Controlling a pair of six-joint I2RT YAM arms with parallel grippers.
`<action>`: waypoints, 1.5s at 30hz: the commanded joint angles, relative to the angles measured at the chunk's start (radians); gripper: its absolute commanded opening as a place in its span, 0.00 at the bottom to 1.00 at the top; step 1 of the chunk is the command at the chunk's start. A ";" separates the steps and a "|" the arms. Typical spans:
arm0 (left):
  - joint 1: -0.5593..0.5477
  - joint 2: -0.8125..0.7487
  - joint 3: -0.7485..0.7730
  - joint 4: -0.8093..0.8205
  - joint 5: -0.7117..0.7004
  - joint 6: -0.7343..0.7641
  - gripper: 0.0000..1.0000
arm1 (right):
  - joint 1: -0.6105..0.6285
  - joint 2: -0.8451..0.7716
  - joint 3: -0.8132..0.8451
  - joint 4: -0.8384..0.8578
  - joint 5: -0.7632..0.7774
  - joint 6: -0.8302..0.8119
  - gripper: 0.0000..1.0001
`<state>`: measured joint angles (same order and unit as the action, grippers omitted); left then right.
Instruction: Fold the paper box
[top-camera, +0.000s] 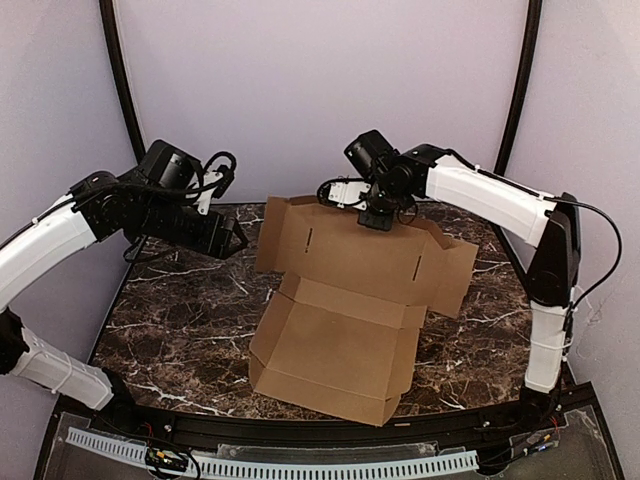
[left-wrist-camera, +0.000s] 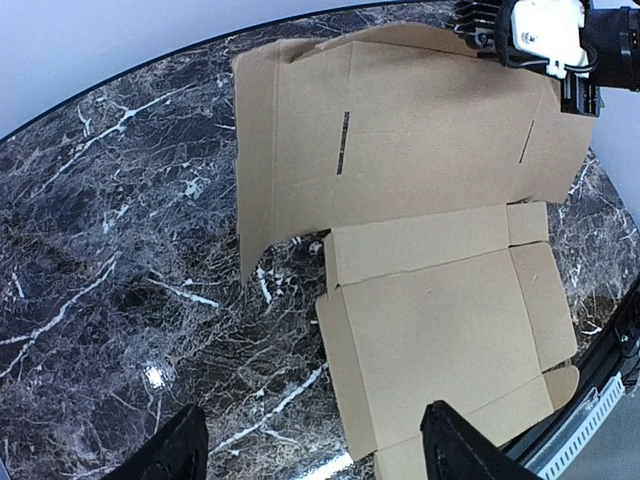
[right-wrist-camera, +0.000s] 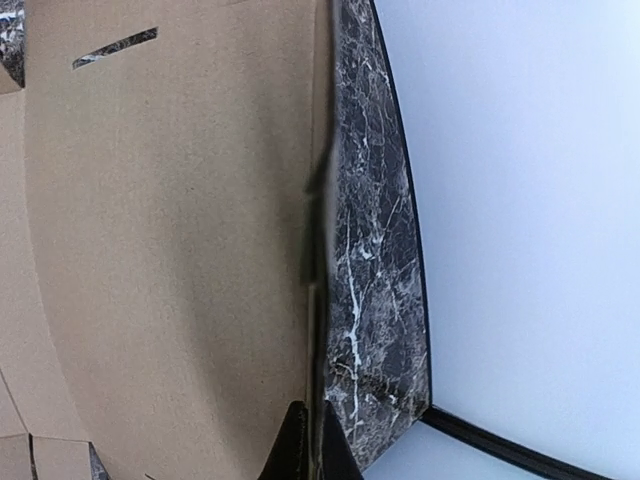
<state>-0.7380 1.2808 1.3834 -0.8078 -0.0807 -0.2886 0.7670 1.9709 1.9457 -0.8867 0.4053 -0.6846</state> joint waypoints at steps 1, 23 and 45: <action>-0.004 -0.054 -0.038 -0.008 0.010 -0.038 0.74 | 0.059 0.027 0.021 0.097 0.091 -0.131 0.00; 0.013 -0.004 -0.078 0.319 0.116 -0.222 0.29 | 0.236 -0.234 -0.467 0.456 0.171 -0.234 0.00; 0.045 0.093 -0.094 0.384 0.224 -0.303 0.01 | 0.286 -0.306 -0.484 0.523 0.233 -0.193 0.00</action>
<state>-0.6975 1.3670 1.3060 -0.4328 0.1165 -0.5831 1.0447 1.6833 1.4250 -0.4114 0.6125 -0.9157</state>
